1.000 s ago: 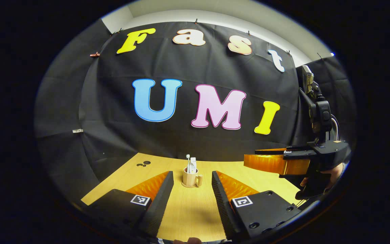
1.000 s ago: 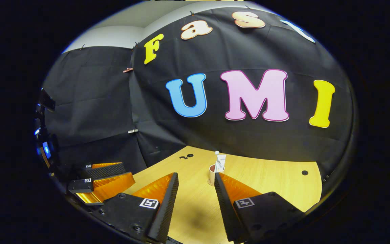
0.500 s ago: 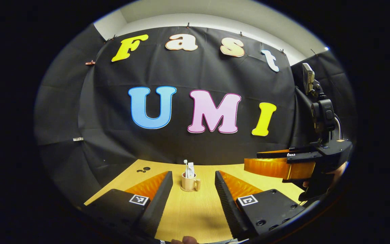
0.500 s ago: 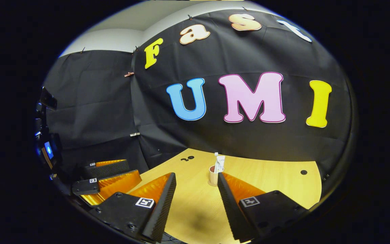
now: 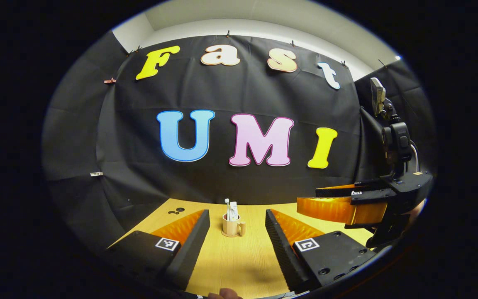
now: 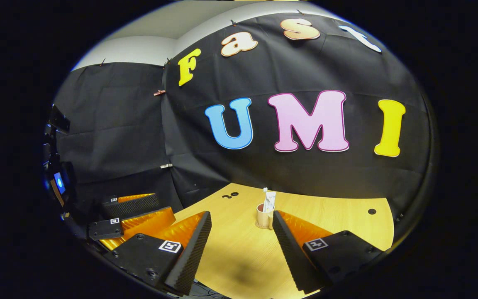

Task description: Put the toothbrush and toothpaste on the desktop into the cup, then pick up the cup and place it on the coaster on the desktop.

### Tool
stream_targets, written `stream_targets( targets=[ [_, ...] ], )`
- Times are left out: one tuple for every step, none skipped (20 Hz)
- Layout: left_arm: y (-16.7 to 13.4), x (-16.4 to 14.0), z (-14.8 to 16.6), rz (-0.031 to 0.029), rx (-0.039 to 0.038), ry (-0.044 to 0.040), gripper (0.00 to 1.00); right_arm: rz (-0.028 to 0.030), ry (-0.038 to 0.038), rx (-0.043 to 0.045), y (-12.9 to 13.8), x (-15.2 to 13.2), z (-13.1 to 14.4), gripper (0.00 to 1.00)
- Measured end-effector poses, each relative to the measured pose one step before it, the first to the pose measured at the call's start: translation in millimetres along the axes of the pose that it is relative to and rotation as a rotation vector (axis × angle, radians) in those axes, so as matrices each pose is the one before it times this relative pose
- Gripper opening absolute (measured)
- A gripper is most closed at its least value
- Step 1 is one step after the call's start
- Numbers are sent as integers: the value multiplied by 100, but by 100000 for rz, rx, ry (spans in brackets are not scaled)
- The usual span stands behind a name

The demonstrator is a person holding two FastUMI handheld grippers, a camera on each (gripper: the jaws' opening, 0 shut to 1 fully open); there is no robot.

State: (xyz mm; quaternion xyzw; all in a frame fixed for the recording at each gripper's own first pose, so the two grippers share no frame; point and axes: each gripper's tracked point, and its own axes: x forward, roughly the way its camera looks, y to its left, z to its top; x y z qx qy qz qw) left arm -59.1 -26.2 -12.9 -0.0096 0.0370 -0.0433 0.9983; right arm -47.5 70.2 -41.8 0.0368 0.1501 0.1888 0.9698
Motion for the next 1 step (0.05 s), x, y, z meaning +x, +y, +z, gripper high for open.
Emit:
stream_targets(
  targets=[
    [-73,6,-152,-251,6,284,86,226,68,22,-61,-185,36,92]
  ],
)
